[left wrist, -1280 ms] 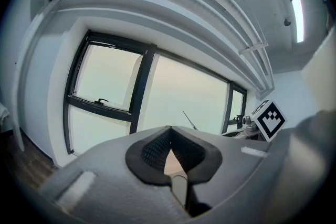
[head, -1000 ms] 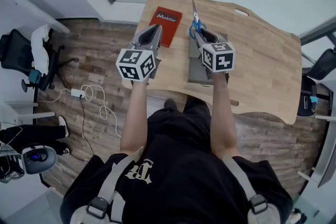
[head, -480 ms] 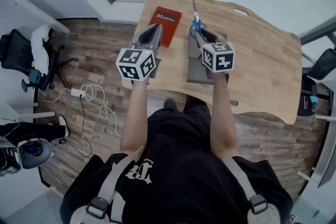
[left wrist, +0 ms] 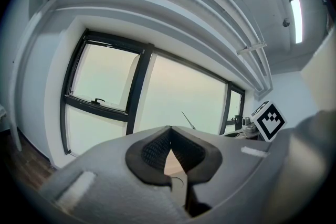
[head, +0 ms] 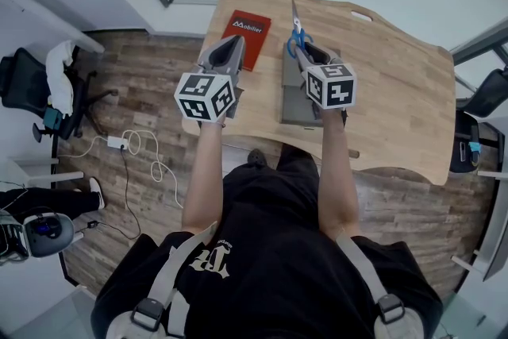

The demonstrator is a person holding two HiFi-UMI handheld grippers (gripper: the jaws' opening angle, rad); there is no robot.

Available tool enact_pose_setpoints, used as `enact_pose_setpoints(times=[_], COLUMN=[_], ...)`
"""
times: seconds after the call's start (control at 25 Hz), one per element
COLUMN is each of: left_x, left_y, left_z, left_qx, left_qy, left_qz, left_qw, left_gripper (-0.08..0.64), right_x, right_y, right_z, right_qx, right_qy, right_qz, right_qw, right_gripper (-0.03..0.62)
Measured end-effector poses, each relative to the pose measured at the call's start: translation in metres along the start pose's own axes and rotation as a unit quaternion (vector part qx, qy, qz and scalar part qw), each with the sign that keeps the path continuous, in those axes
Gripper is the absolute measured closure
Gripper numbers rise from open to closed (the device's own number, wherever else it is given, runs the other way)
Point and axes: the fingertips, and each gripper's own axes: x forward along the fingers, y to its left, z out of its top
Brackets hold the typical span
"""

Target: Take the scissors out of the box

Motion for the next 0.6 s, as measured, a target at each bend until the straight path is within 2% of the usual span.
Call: enact_pose_setpoints(times=[0.6], left_x=[-0.0050], left_y=[0.0053], left_z=[-0.0024], left_qx=[-0.004], left_qy=[0.002], left_qz=[0.009], left_qw=[0.9999], left_gripper=[0.560], right_x=[-0.0003], right_y=[-0.0015], right_z=[-0.0072], right_qx=[-0.001], right_qy=[0.004], right_qz=[0.001], right_qw=[1.000], right_gripper=[0.508])
